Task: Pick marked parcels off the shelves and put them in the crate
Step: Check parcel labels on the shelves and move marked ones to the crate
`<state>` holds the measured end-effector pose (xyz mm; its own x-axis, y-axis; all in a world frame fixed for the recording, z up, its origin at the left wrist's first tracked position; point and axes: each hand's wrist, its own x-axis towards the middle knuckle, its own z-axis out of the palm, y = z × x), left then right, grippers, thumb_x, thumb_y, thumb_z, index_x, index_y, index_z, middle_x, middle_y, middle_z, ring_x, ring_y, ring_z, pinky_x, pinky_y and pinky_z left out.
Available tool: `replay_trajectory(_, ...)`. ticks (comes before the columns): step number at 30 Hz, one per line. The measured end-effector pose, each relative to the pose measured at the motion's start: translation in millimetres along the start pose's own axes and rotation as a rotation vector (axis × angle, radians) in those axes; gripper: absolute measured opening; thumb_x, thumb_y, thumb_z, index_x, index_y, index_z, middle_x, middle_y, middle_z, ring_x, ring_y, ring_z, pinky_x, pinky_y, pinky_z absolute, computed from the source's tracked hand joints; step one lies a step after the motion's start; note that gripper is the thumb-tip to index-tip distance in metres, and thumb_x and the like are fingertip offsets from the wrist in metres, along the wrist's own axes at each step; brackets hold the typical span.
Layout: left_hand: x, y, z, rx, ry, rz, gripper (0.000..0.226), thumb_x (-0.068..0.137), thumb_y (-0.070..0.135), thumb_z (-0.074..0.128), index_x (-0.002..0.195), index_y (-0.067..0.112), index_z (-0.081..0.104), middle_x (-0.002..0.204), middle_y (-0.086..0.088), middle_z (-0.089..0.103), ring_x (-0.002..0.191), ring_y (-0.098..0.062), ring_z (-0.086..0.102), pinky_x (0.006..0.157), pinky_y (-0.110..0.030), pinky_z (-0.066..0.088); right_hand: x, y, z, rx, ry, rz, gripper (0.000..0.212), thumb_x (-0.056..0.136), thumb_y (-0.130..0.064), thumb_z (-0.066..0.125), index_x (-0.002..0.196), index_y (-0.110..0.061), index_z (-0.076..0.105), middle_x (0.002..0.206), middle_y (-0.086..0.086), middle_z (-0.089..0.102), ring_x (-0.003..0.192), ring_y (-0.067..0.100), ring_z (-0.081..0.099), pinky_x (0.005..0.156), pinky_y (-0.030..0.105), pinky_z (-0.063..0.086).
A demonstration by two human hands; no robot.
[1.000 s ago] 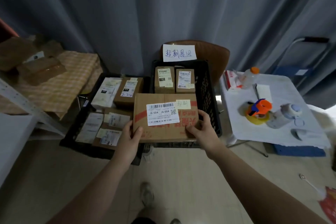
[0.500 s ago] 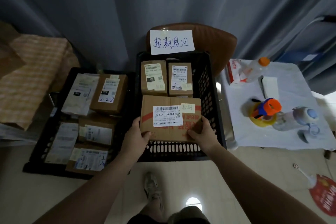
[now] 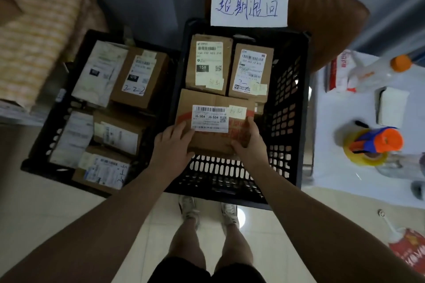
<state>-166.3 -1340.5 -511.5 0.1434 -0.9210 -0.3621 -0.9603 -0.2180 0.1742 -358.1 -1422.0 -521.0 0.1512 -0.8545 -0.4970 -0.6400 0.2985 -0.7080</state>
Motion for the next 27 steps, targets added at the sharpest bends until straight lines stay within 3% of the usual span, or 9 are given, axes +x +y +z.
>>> replay_trajectory(4,-1,14,5,0.009,0.063,0.048,0.059,0.086,0.031,0.065,0.140,0.020,0.044,0.146,-0.005,0.037,0.134,-0.028,0.032,0.105,-0.046,0.031,10,2,-15,-0.208,-0.088,-0.100,0.080,0.088,-0.024,0.067,0.149,-0.032,0.016,0.137,0.007,0.043,0.125,0.022,0.044,0.097,0.033,0.039)
replay_trajectory(8,5,25,-1,0.013,0.024,-0.015,0.057,0.093,0.035,0.053,0.144,0.022,0.032,0.149,-0.003,0.027,0.137,-0.024,0.023,0.109,-0.044,0.024,21,-2,-29,-0.532,-0.167,-0.156,0.076,0.092,-0.037,0.058,0.149,-0.033,0.009,0.139,0.010,0.036,0.124,0.028,0.043,0.094,0.046,0.048)
replay_trajectory(14,-2,34,-25,0.131,0.016,-0.041,0.056,0.095,0.035,0.047,0.145,0.020,0.027,0.147,-0.007,0.029,0.133,-0.025,0.030,0.110,-0.042,0.025,14,-18,-51,-0.979,-0.163,-0.363,0.066,0.096,-0.040,0.047,0.150,-0.021,0.014,0.152,0.012,0.015,0.133,0.031,0.030,0.098,0.044,0.044)
replay_trajectory(19,-32,45,-60,0.212,0.126,-0.090,0.052,0.096,0.033,0.045,0.143,0.021,0.028,0.144,-0.008,0.034,0.130,-0.025,0.035,0.107,-0.039,0.030,-3,-52,-70,-1.088,-0.185,-0.556,0.058,0.098,-0.035,0.041,0.149,-0.018,0.020,0.150,0.013,0.025,0.136,0.033,0.029,0.104,0.045,0.039)
replay_trajectory(22,-58,43,-88,0.226,0.174,-0.169,0.053,0.099,0.034,0.039,0.147,0.019,0.022,0.151,-0.010,0.025,0.136,-0.027,0.027,0.110,-0.039,0.024,-17,-86,-76,-1.099,-0.215,-0.650,0.054,0.098,-0.032,0.040,0.147,-0.017,0.024,0.152,0.012,0.023,0.138,0.031,0.025,0.107,0.044,0.032)
replay_trajectory(27,-114,13,-147,0.341,0.283,-0.278,0.049,0.102,0.038,0.029,0.147,0.018,0.021,0.152,-0.008,0.022,0.136,-0.027,0.027,0.110,-0.038,0.024,-50,-169,-61,-1.075,-0.210,-0.954,0.043,0.101,-0.028,0.036,0.141,-0.014,0.037,0.146,0.010,0.035,0.132,0.031,0.033,0.105,0.040,0.035)
